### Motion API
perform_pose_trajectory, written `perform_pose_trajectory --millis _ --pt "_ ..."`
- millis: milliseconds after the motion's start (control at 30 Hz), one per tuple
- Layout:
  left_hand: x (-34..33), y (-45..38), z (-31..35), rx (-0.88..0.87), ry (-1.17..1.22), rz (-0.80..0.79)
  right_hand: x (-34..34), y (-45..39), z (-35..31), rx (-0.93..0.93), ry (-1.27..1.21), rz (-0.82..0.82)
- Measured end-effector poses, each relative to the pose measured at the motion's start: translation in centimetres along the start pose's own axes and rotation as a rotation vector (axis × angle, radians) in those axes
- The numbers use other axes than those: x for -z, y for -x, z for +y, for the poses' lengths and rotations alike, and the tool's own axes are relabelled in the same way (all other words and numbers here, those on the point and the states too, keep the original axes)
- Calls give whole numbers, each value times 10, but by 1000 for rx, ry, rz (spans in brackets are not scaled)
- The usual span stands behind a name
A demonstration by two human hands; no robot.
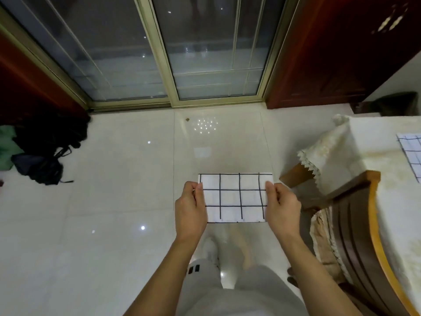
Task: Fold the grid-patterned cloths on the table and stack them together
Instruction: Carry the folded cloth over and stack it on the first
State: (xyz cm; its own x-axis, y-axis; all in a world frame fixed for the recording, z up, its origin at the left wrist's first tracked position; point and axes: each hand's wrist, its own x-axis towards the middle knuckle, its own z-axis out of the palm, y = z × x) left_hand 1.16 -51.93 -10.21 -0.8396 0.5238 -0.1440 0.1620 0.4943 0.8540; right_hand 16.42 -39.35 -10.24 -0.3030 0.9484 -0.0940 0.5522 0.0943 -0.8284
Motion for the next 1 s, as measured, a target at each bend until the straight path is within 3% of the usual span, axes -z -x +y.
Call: perform_pose_trajectory --millis 500,1000 --pt "-75 -117 57 -147 -34 -191 5 -112 4 -187 -8 141" --pt "-243 -218 185 -257 -100 -285 96 -299 38 -253 -88 288"
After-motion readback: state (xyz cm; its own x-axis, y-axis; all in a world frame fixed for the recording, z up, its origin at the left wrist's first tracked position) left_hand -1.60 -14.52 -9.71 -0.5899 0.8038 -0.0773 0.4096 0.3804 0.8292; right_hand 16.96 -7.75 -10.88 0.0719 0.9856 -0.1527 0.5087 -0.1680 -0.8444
